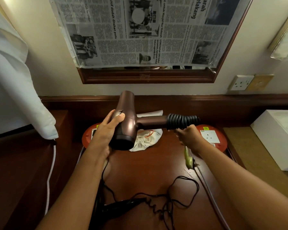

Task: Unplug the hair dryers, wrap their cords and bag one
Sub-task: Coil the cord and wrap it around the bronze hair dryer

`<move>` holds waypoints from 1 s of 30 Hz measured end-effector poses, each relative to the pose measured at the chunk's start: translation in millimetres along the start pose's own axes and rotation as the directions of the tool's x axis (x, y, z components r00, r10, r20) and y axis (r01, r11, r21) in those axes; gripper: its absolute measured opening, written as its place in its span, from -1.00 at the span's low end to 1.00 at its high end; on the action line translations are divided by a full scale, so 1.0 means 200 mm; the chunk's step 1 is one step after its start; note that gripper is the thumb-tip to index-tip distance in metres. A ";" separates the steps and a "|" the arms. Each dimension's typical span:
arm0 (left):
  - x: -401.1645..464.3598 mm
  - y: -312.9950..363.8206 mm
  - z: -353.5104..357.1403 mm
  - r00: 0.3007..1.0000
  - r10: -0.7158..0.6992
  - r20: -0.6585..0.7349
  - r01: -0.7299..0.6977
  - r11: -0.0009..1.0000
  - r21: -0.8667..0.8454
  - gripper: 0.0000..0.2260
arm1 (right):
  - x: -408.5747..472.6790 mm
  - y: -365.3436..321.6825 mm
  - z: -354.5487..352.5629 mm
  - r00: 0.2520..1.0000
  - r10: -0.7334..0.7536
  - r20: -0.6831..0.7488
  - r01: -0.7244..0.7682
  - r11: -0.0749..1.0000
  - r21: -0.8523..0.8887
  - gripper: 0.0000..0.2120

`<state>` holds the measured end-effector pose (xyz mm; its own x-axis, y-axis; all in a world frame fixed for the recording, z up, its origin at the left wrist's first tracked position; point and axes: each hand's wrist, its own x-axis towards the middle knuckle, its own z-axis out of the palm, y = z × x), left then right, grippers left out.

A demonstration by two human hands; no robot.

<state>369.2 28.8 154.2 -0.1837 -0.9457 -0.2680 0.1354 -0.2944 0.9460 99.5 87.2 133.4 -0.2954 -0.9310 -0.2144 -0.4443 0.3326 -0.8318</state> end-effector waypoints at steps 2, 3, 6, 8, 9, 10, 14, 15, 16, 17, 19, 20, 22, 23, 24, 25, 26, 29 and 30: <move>0.01 0.01 -0.01 0.998 -0.009 0.064 0.007 1.000 0.028 -0.29 | 0.00 -0.02 -0.05 0.991 -0.112 0.075 0.117 0.991 -0.059 -0.63; 0.02 0.01 -0.02 0.996 -0.023 0.088 0.020 0.999 0.028 -0.25 | 0.01 -0.03 -0.08 0.974 -0.196 0.116 0.199 0.980 -0.010 -0.61; 0.03 0.02 -0.04 0.991 -0.045 0.125 0.044 0.999 0.011 -0.22 | 0.03 -0.05 -0.15 0.931 -0.317 0.179 0.332 0.942 -0.059 -0.62; 0.03 0.03 -0.03 0.987 -0.064 0.146 0.064 0.998 0.003 -0.24 | 0.08 -0.07 -0.17 0.930 -0.303 0.206 0.335 0.931 -0.143 -0.72; 0.03 0.03 -0.03 0.984 -0.066 0.163 0.066 0.998 0.002 -0.23 | 0.09 -0.09 -0.18 0.936 -0.283 0.209 0.318 0.934 -0.163 -0.76; 0.03 0.03 -0.02 0.983 -0.071 0.170 0.072 0.997 -0.005 -0.22 | 0.09 -0.12 -0.19 0.940 -0.266 0.216 0.304 0.938 -0.168 -0.81; 0.03 0.02 -0.03 0.970 -0.114 0.216 0.118 0.993 -0.006 -0.19 | 0.10 -0.20 -0.26 0.903 -0.279 0.326 0.358 0.909 -0.213 -0.93; 0.02 0.02 -0.03 0.963 -0.119 0.241 0.123 0.992 -0.004 -0.12 | 0.10 -0.22 -0.28 0.892 -0.286 0.349 0.378 0.896 -0.232 -0.93; 0.02 0.02 -0.03 0.959 -0.123 0.254 0.130 0.991 -0.011 -0.09 | 0.10 -0.23 -0.30 0.883 -0.294 0.366 0.399 0.881 -0.254 -0.93; 0.02 0.02 -0.02 0.961 -0.120 0.250 0.129 0.991 -0.019 -0.12 | 0.10 -0.24 -0.31 0.876 -0.303 0.376 0.422 0.859 -0.289 -0.93; 0.01 0.03 -0.01 0.969 -0.113 0.221 0.125 0.991 -0.042 -0.22 | 0.11 -0.25 -0.32 0.872 -0.316 0.375 0.458 0.796 -0.395 -0.94; 0.01 0.02 -0.01 0.970 -0.117 0.215 0.130 0.990 -0.048 -0.22 | 0.11 -0.25 -0.32 0.873 -0.319 0.368 0.466 0.766 -0.442 -0.93; 0.01 0.02 -0.01 0.966 -0.120 0.227 0.130 0.991 -0.033 -0.14 | 0.10 -0.26 -0.33 0.885 -0.308 0.349 0.456 0.725 -0.516 -0.85; 0.01 0.02 -0.01 0.966 -0.117 0.231 0.126 0.992 -0.024 -0.10 | 0.10 -0.27 -0.33 0.890 -0.300 0.344 0.449 0.708 -0.545 -0.81; 0.00 0.01 0.00 0.968 -0.115 0.223 0.120 0.993 -0.012 -0.09 | 0.10 -0.28 -0.34 0.891 -0.296 0.345 0.450 0.682 -0.576 -0.78; 0.00 0.01 0.01 0.972 -0.106 0.207 0.108 0.994 0.003 -0.10 | 0.10 -0.29 -0.34 0.889 -0.296 0.350 0.456 0.648 -0.610 -0.76; 0.00 0.01 0.02 0.977 -0.096 0.191 0.095 0.995 0.017 -0.11 | 0.10 -0.30 -0.34 0.884 -0.300 0.357 0.466 0.606 -0.644 -0.75; -0.02 0.00 0.06 0.986 -0.045 0.160 0.033 0.997 0.076 -0.21 | 0.10 -0.32 -0.34 0.865 -0.319 0.387 0.501 0.515 -0.695 -0.83; -0.02 0.00 0.07 0.990 -0.019 0.141 0.004 0.994 0.105 -0.23 | 0.09 -0.33 -0.34 0.865 -0.308 0.395 0.501 0.507 -0.701 -0.87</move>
<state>356.0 35.0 157.8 -0.3215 -0.9113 -0.2573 0.0313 -0.2818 0.9590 66.4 57.7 218.7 0.2156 -0.9676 -0.1312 -0.9665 -0.1923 -0.1703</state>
